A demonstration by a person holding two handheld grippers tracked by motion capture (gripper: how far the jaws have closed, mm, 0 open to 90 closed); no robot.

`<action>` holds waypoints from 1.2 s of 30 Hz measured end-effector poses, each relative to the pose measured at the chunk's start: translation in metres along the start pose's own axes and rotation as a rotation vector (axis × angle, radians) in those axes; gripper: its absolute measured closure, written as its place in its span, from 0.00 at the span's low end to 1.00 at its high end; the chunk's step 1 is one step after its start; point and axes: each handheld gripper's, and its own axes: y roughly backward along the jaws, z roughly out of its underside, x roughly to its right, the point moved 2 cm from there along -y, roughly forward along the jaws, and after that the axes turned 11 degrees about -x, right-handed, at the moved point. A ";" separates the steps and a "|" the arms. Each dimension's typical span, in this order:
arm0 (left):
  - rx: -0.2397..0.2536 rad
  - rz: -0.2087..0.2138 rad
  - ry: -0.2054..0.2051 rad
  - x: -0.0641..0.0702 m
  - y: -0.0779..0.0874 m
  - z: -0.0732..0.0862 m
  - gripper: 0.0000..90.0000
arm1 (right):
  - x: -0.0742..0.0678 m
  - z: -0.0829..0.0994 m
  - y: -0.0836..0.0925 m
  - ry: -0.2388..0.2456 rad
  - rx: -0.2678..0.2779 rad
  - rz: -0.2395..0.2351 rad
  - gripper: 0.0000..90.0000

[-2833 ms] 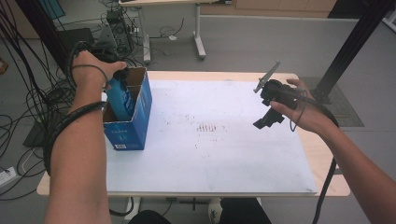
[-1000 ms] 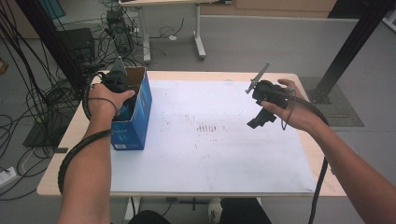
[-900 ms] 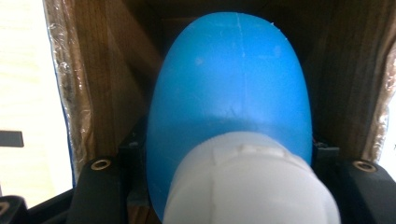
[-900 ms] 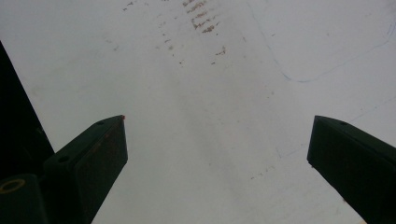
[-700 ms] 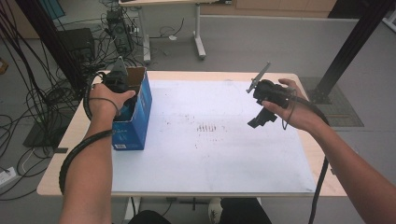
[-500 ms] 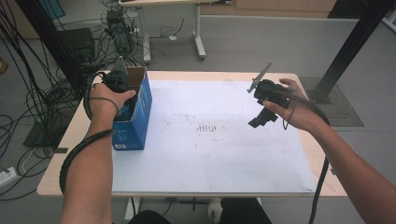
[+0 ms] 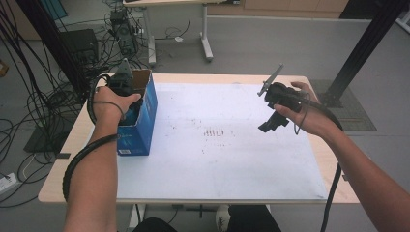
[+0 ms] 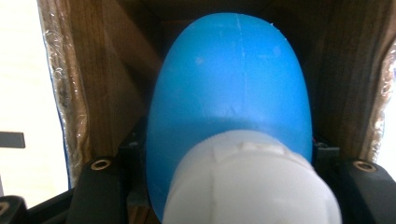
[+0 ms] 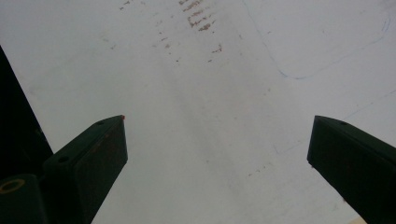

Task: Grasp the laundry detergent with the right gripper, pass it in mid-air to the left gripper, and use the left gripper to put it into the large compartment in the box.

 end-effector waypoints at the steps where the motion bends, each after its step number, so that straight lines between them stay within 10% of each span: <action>1: 0.000 0.000 0.000 0.000 0.000 0.000 0.41 | 0.000 0.000 0.000 0.001 -0.001 0.001 0.05; 36: 0.008 0.002 0.004 -0.001 0.000 0.000 0.41 | 0.000 -0.002 0.005 0.000 0.006 0.008 0.05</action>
